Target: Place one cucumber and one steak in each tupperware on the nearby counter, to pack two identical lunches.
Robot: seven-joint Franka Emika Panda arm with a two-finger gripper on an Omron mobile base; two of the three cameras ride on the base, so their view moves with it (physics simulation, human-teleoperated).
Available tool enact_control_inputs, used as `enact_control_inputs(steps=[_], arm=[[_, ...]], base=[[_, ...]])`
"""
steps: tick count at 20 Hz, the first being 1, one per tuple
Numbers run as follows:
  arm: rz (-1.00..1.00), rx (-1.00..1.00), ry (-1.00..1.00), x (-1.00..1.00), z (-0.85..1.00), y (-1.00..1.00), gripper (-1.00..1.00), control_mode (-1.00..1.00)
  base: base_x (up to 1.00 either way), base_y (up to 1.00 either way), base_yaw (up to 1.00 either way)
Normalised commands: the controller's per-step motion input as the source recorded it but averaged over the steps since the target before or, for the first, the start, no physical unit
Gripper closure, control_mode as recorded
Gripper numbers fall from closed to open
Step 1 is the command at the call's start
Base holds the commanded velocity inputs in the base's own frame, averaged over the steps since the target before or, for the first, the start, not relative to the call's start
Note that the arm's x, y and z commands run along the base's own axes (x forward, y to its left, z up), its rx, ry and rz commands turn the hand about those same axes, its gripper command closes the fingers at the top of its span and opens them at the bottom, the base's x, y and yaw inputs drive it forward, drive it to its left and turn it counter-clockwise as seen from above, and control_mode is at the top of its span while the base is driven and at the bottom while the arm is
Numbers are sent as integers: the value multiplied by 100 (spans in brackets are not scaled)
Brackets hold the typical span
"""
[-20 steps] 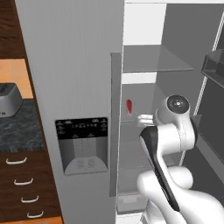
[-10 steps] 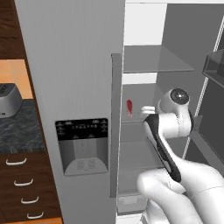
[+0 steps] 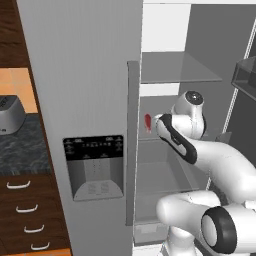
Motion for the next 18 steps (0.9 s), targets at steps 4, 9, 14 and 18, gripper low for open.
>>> enact_control_inputs(steps=[4, 9, 14, 18], arm=[[5, 0, 6, 21, -29, 31, -100, -100], [1, 0, 0, 47, -21, 7, -100, -100], [0, 0, 0, 64, -28, 0, -100, -100], [0, 0, 0, 59, -42, 0, -100, -100]], base=[[0, 0, 0], [0, 0, 0], [0, 0, 0], [0, 0, 0]])
